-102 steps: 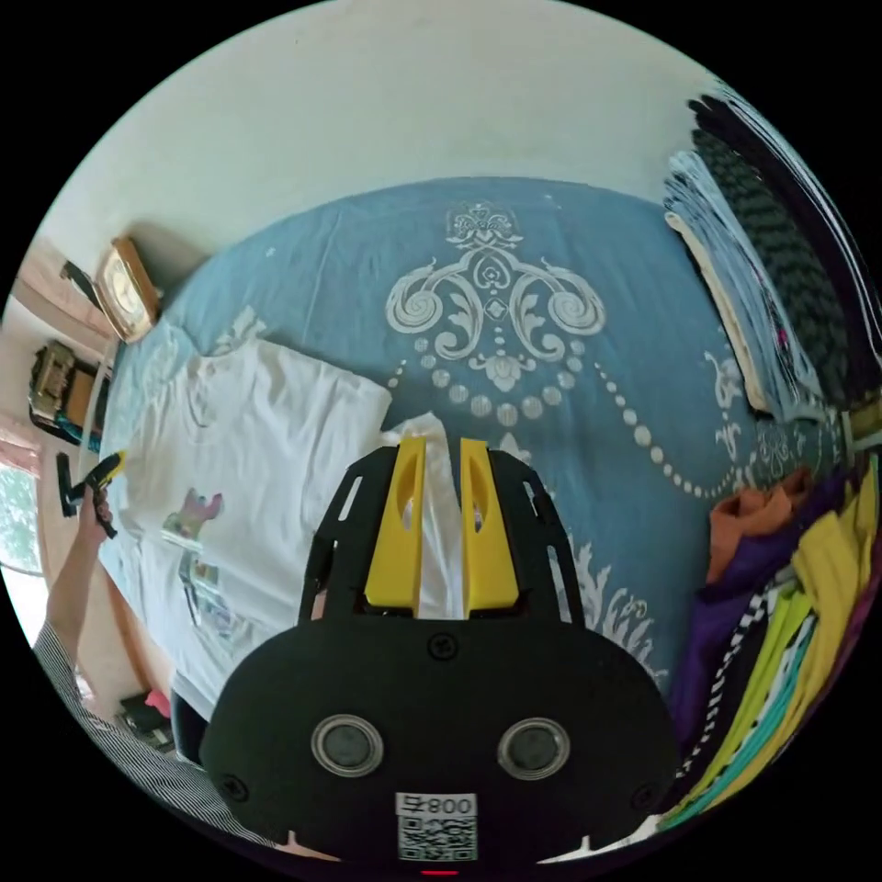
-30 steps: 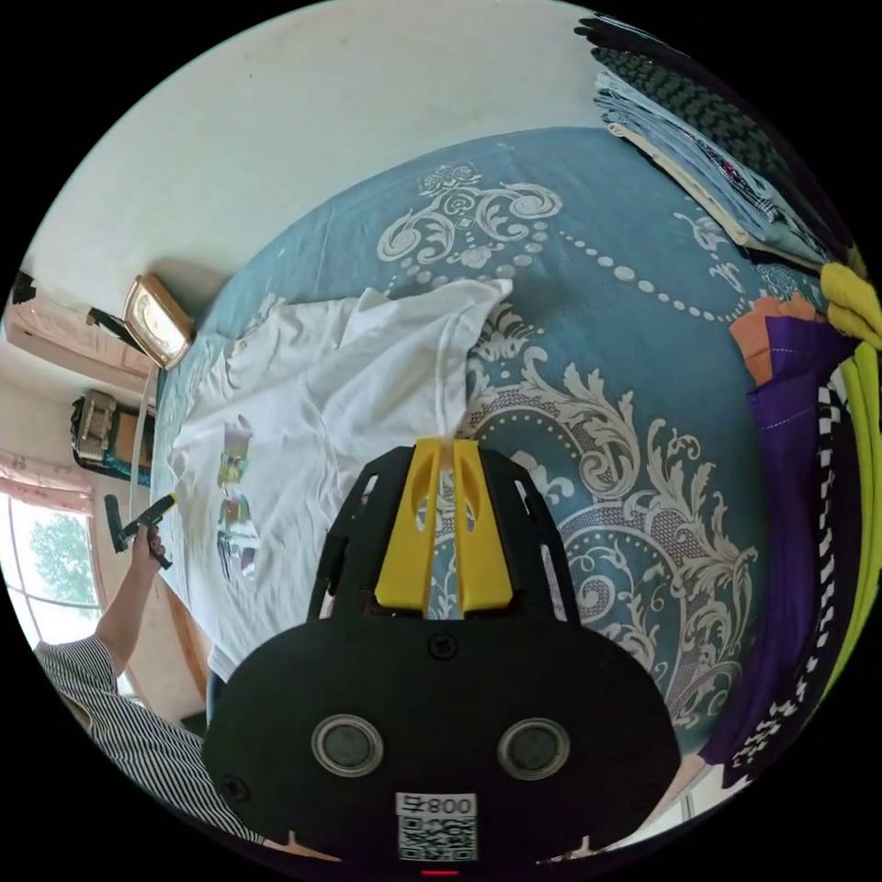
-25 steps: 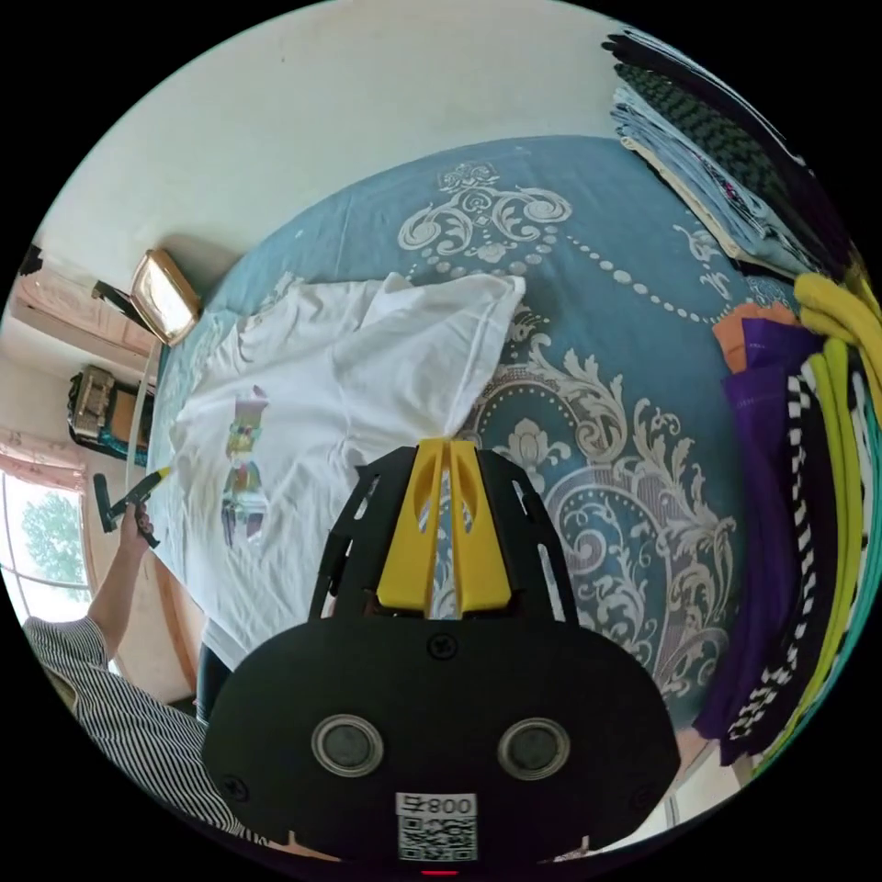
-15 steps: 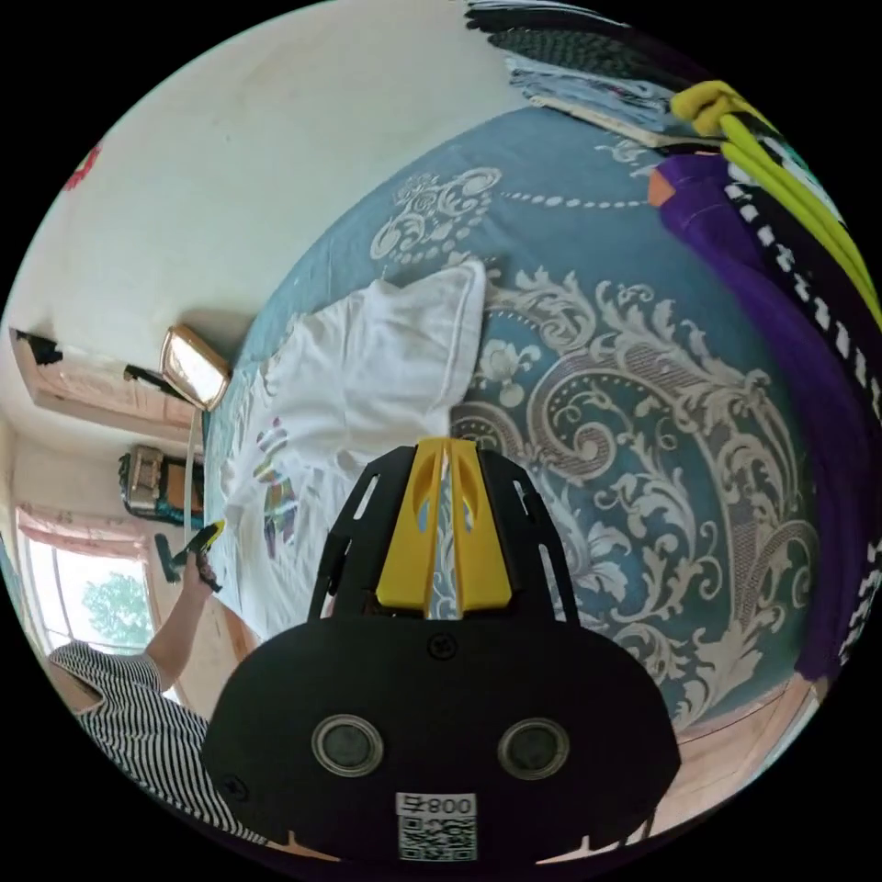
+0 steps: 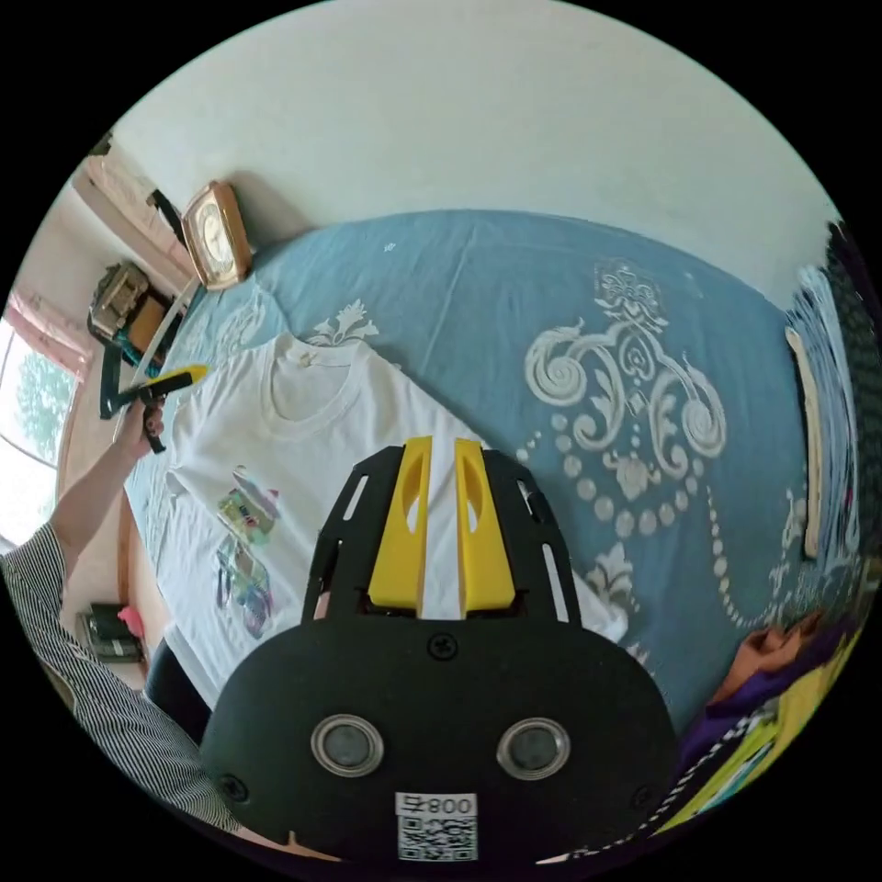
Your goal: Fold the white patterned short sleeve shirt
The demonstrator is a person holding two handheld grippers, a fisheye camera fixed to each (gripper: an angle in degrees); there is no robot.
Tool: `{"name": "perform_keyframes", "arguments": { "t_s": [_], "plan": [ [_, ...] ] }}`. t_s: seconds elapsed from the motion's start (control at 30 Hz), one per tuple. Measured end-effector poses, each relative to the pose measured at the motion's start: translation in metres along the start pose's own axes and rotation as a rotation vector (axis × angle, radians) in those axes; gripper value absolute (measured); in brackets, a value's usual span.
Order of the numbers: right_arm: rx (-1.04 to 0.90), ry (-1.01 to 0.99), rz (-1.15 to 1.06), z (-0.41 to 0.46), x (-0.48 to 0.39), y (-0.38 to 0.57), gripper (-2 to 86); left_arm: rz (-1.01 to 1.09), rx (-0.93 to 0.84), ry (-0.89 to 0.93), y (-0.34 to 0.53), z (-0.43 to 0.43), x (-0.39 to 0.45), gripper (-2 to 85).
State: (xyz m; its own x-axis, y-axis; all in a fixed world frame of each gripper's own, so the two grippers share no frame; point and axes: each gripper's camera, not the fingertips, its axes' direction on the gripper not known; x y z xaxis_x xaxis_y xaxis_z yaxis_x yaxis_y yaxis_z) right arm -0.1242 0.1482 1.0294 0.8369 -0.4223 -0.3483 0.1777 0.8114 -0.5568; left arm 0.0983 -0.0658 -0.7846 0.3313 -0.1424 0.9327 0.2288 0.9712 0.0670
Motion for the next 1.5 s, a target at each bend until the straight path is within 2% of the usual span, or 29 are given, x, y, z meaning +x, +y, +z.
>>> {"name": "perform_keyframes", "arguments": {
  "t_s": [0.07,0.13,0.37,0.5,0.67,0.77,0.83,0.97,1.07,1.13,1.2,1.27,1.33,1.4,1.5],
  "plan": [
    [-0.027,0.066,-0.06,0.011,-0.012,-0.015,5.5,0.044,-0.057,-0.048,-0.012,0.019,0.002,9.6],
    [-0.138,0.091,-0.107,0.037,-0.024,-0.027,5.5,0.054,-0.137,-0.059,-0.016,0.042,0.003,8.9],
    [-0.143,0.166,-0.174,0.035,-0.059,-0.035,2.6,0.079,-0.054,-0.129,-0.01,0.053,0.025,2.5],
    [-0.029,0.216,-0.165,0.0,-0.071,-0.05,1.8,0.085,0.041,-0.157,-0.023,0.043,0.032,1.9],
    [-0.1,0.223,-0.165,0.014,-0.071,-0.069,1.4,0.078,-0.045,-0.205,-0.028,0.09,0.031,2.1],
    [-0.142,0.178,-0.084,0.036,-0.06,-0.067,1.1,0.011,-0.049,-0.187,-0.019,0.118,0.026,2.7],
    [-0.094,0.118,-0.014,0.032,-0.051,-0.06,0.7,-0.017,-0.015,-0.174,-0.013,0.123,0.023,3.1],
    [0.043,0.129,0.058,-0.001,-0.038,-0.041,0.0,-0.015,0.11,-0.146,0.004,0.115,0.025,3.9],
    [0.141,-0.049,0.054,-0.031,-0.037,-0.01,0.0,0.007,0.134,-0.053,0.025,0.126,0.031,4.0],
    [0.138,-0.134,-0.007,-0.036,-0.053,0.024,0.0,0.021,0.09,-0.077,0.039,0.147,0.036,3.8],
    [0.072,-0.071,-0.019,-0.021,-0.064,0.046,0.1,0.008,-0.022,-0.128,0.051,0.183,0.033,3.3],
    [-0.055,0.001,-0.008,0.006,-0.065,0.059,0.1,-0.052,0.015,-0.093,0.055,0.188,0.025,2.8],
    [0.007,-0.029,0.056,-0.008,-0.054,0.072,0.1,-0.095,0.038,-0.036,0.056,0.19,0.025,2.2],
    [0.053,-0.048,0.05,-0.029,-0.054,0.084,0.1,-0.034,0.101,-0.015,0.063,0.186,0.045,1.6],
    [0.154,0.009,0.04,-0.063,-0.067,0.123,0.1,0.095,0.068,0.063,0.078,0.207,0.077,1.1]
  ]
}}
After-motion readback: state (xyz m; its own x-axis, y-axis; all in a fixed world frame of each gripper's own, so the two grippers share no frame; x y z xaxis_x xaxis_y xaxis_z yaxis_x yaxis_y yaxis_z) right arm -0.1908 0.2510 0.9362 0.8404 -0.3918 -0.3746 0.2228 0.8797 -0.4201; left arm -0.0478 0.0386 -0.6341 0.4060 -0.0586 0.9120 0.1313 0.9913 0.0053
